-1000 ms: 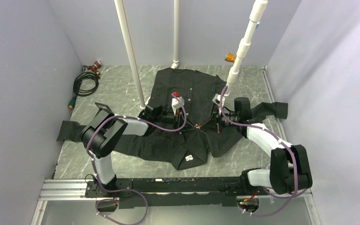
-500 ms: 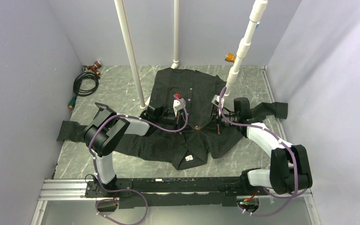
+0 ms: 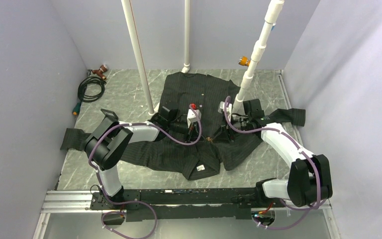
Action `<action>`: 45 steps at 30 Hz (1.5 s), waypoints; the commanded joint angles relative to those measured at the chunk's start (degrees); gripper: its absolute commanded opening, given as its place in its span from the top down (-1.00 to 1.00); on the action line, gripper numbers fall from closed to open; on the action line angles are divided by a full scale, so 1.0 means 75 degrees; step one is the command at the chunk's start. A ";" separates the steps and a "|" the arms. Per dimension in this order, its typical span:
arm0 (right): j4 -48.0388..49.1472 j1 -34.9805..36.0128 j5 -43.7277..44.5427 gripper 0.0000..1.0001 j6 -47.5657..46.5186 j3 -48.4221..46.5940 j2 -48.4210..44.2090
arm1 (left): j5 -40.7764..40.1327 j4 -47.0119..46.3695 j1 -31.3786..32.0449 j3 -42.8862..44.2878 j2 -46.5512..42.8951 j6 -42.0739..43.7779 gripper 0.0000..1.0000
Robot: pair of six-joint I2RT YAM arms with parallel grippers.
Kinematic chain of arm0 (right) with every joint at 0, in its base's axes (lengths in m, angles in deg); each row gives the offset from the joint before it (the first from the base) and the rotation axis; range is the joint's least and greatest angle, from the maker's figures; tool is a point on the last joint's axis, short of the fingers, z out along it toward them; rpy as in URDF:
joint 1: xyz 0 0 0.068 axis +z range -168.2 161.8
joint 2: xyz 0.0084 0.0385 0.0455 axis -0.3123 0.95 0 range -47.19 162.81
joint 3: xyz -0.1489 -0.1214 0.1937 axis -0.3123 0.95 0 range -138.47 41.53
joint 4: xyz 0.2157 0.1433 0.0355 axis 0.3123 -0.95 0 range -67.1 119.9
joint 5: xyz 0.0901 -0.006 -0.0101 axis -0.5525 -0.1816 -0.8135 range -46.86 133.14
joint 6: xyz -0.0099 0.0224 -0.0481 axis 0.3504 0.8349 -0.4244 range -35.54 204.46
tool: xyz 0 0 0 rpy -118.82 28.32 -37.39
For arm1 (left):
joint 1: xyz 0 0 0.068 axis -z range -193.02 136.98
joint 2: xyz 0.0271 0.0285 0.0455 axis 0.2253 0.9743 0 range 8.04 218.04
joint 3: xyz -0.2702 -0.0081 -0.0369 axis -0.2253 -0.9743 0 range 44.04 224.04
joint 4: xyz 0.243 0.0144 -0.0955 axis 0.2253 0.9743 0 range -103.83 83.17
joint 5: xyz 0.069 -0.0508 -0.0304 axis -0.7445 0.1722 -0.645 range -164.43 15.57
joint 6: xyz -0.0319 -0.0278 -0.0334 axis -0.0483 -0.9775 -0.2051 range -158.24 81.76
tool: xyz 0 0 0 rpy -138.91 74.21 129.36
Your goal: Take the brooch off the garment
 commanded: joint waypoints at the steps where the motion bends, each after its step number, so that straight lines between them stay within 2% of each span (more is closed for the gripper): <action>1: -0.0446 0.0206 0.0197 0.22 -0.0762 -0.0166 0.0034 | 0.0449 0.0481 0.0134 0.0233 -0.0306 0.0709 1.00; 14: -0.0762 0.0628 0.0689 0.35 -0.1303 -0.0239 0.0198 | 0.0456 0.0526 0.0232 0.0377 -0.0238 0.0637 1.00; 20: -0.0806 0.0678 0.0759 0.68 -0.1380 -0.0270 0.0257 | 0.0474 0.0514 0.0257 0.0384 -0.0221 0.0614 1.00; 23: -0.0789 0.0696 0.0758 0.98 -0.1368 -0.0242 0.0224 | 0.0452 0.0502 0.0257 0.0358 -0.0238 0.0574 1.00; 28: -0.0813 0.0696 0.0777 1.00 -0.1298 -0.0179 0.0120 | 0.0353 0.0539 0.0239 0.0249 -0.0283 0.0635 1.00; 29: -0.0772 0.0688 0.0756 1.00 -0.1168 -0.0151 0.0096 | 0.0288 0.0522 0.0226 0.0219 -0.0299 0.0597 0.91; 31: -0.0503 0.0601 0.0672 1.00 -0.0698 -0.0062 0.0015 | 0.0070 0.0111 0.0086 0.0053 -0.0338 0.0114 0.45; 32: -0.0291 0.0551 0.0631 1.00 -0.0331 0.0002 -0.0002 | -0.0020 -0.0318 -0.0022 -0.0111 -0.0377 -0.0366 0.29; 35: 0.0291 0.0416 0.0612 1.00 0.0772 0.0157 -0.0121 | -0.0502 -0.1981 -0.0426 -0.0686 -0.0532 -0.1730 -0.04; 38: 0.0876 0.0405 0.0841 1.00 0.1971 0.0313 -0.0246 | -0.0889 -0.2650 -0.0712 -0.1058 -0.0675 -0.2632 -0.16; 45: 0.1655 0.0410 0.1335 1.00 0.3705 0.0680 -0.0434 | -0.1826 -0.2939 -0.0503 -0.1493 -0.0847 -0.3552 -0.13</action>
